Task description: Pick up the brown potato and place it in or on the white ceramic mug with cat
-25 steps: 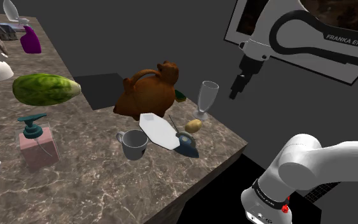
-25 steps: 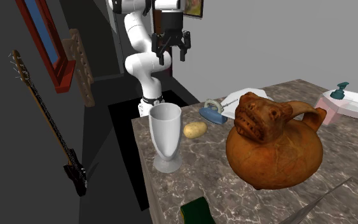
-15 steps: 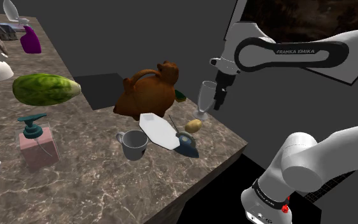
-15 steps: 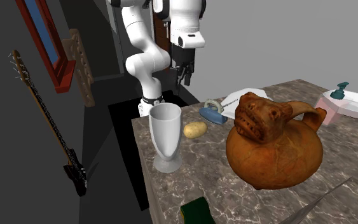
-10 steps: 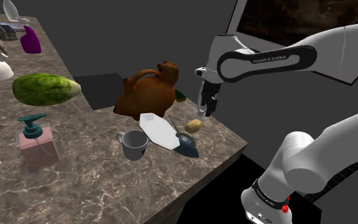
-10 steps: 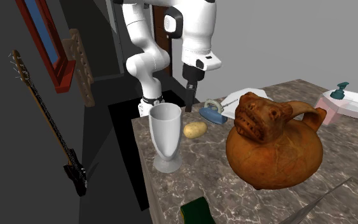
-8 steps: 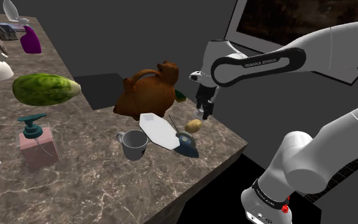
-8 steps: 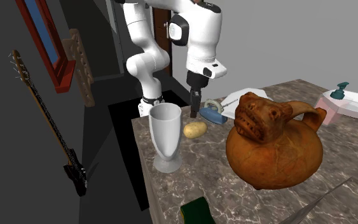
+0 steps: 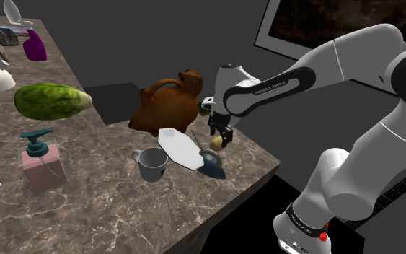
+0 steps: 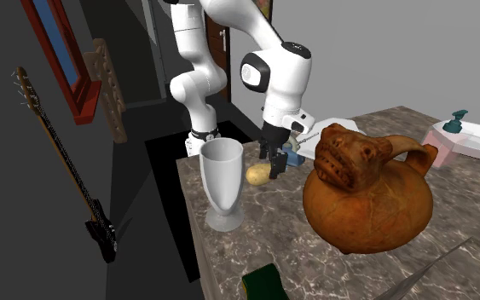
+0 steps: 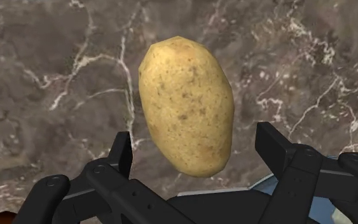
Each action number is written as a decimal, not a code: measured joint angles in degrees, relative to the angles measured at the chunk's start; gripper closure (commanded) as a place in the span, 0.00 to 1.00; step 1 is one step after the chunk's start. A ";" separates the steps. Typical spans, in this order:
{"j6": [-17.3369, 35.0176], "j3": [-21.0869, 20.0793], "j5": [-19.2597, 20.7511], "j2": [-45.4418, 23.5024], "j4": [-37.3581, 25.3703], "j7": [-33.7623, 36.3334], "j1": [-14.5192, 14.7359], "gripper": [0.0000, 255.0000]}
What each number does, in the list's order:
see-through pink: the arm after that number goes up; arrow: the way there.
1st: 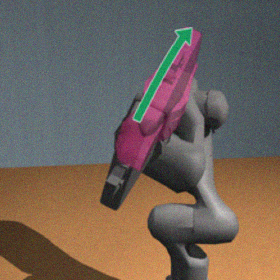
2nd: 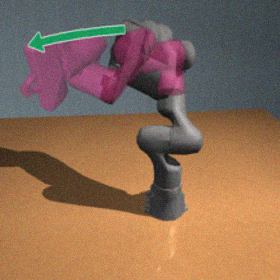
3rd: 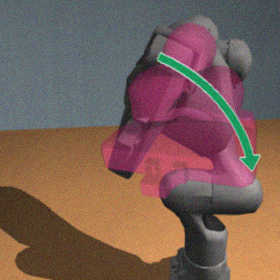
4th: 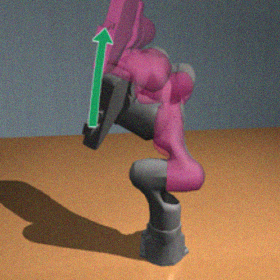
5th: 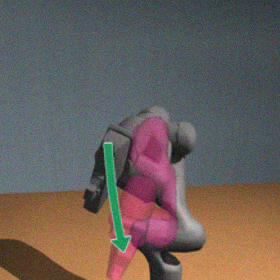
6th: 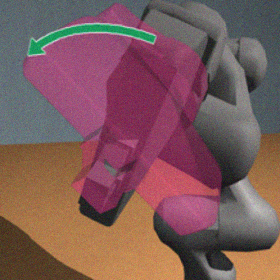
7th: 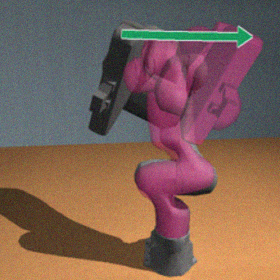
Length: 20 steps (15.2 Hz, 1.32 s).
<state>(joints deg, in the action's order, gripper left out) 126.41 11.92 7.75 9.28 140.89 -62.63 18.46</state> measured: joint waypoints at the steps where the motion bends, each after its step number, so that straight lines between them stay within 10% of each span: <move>1: 0.91 0.05 -0.02 -0.56 0.36 -0.10 0.01 0.00; 11: 4.07 0.32 -0.04 -2.33 1.73 -0.36 -0.11 0.00; 12: 4.07 0.32 -0.04 -2.33 1.73 -0.36 -0.11 1.00; 20: 4.07 0.32 -0.04 -2.33 1.73 -0.36 -0.11 1.00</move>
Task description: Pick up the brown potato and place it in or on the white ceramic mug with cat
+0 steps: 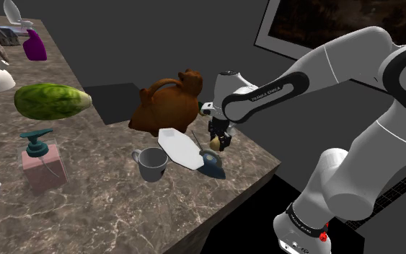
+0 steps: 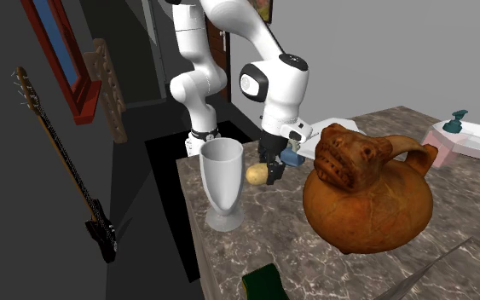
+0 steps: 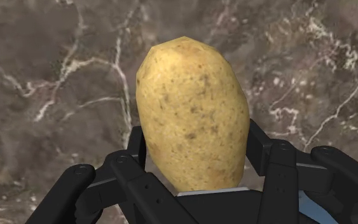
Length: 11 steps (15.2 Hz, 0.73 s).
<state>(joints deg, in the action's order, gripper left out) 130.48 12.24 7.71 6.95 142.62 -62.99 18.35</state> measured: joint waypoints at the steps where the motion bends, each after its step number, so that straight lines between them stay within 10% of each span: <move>1: 0.00 0.00 0.00 0.00 0.00 0.00 0.00 1.00; 11: -6.79 -0.32 0.28 4.27 -2.60 -0.06 -0.01 1.00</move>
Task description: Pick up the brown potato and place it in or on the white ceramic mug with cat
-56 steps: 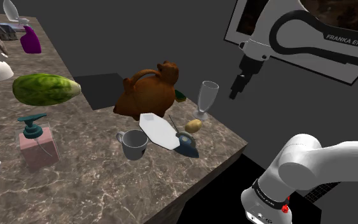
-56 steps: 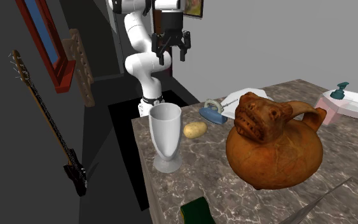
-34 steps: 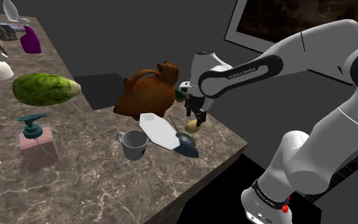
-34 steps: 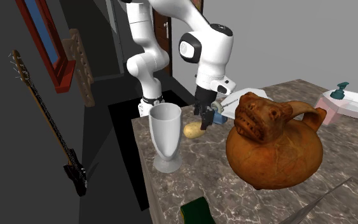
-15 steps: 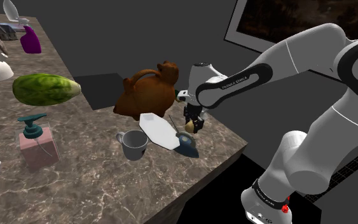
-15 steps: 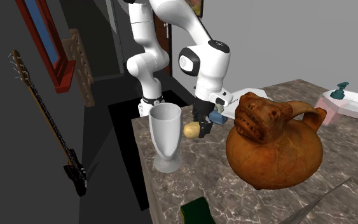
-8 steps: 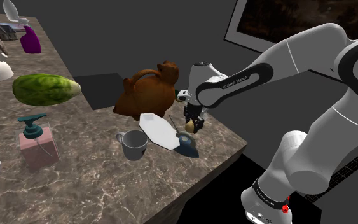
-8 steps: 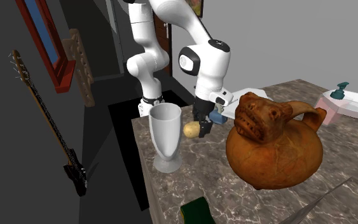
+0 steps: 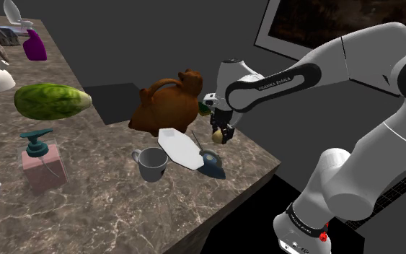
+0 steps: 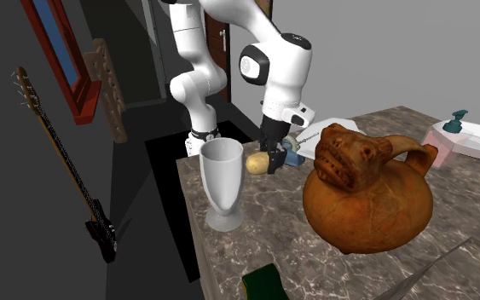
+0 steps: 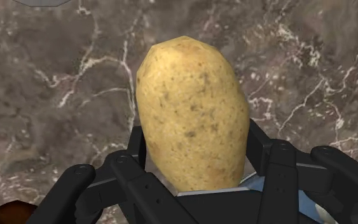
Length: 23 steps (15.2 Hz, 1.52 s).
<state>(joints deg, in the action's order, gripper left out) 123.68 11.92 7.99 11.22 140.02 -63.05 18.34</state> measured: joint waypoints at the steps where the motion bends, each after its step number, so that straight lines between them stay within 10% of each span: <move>1: -0.81 -0.10 -0.03 0.39 -0.40 0.07 0.05 1.00; 23: -18.59 -1.18 -0.23 6.86 -11.78 -0.59 0.25 1.00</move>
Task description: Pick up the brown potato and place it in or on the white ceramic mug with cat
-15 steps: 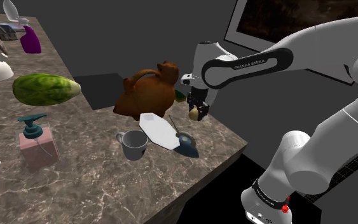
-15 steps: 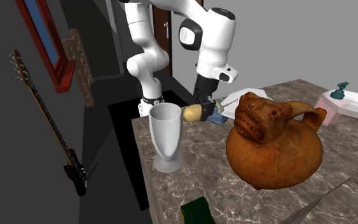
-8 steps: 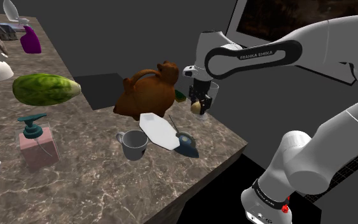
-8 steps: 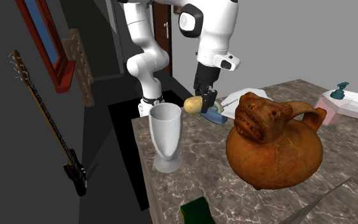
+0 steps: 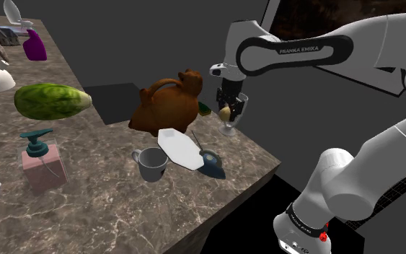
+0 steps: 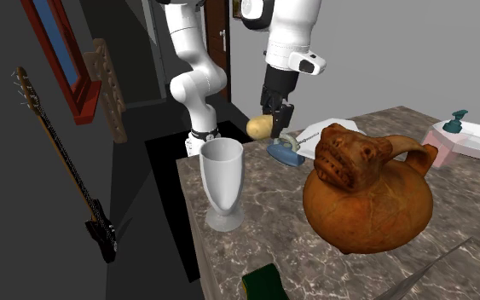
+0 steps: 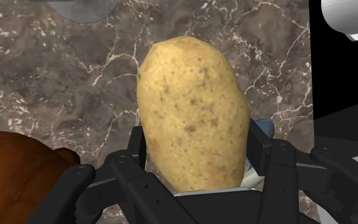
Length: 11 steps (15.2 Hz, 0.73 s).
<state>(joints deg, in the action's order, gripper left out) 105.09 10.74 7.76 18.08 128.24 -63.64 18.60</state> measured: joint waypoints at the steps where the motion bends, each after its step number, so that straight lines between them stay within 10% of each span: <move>1: -0.57 0.00 -0.01 0.07 -0.51 -0.08 -0.01 1.00; 11: -2.07 -7.04 -4.04 -8.90 -10.04 10.43 5.38 1.00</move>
<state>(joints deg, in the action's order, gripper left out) 103.02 3.70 3.72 9.18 118.19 -53.21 23.98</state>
